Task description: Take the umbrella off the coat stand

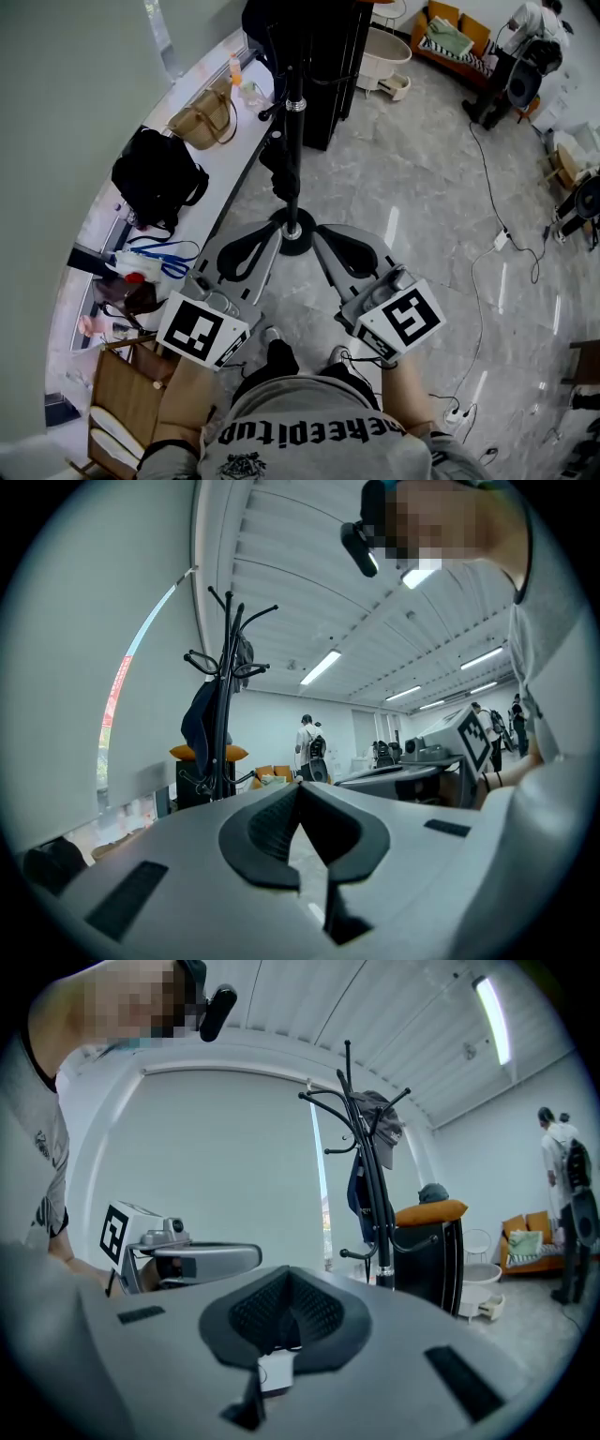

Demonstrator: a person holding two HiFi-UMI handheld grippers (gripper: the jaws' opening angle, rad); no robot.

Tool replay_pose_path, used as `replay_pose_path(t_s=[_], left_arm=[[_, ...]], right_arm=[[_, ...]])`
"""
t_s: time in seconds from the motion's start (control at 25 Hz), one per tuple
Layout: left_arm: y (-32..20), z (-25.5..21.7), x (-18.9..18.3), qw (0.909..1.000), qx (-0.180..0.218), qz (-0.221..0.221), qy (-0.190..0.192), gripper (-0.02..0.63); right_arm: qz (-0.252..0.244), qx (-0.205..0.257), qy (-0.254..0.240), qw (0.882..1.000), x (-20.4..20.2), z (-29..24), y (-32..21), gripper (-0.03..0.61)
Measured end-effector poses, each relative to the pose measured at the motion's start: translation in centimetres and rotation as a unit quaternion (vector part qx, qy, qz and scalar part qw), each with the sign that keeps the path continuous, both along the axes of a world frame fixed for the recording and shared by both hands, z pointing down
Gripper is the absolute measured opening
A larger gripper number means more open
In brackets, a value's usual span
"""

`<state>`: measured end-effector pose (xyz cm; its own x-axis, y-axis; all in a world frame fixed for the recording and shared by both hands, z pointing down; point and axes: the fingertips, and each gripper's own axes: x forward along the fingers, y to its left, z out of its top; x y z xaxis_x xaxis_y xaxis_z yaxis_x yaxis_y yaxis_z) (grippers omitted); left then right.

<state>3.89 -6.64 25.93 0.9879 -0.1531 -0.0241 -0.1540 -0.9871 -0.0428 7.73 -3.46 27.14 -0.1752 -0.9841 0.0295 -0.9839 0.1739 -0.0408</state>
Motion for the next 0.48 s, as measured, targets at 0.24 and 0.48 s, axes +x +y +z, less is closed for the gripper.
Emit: replay_pose_path(t_s=[0.24, 0.48], left_arm=[[-2.0, 0.4, 0.1, 0.9998, 0.003, 0.021, 0.002, 0.015], [-4.0, 0.2, 0.2, 0.9994, 0.0, 0.034, 0.005, 0.015]], right_arm=[[0.022, 0.001, -0.001, 1.0, 0.0, 0.4, -1.9, 0.011], [0.041, -0.002, -0.001, 0.999, 0.1, 0.2, -3.7, 0.012]])
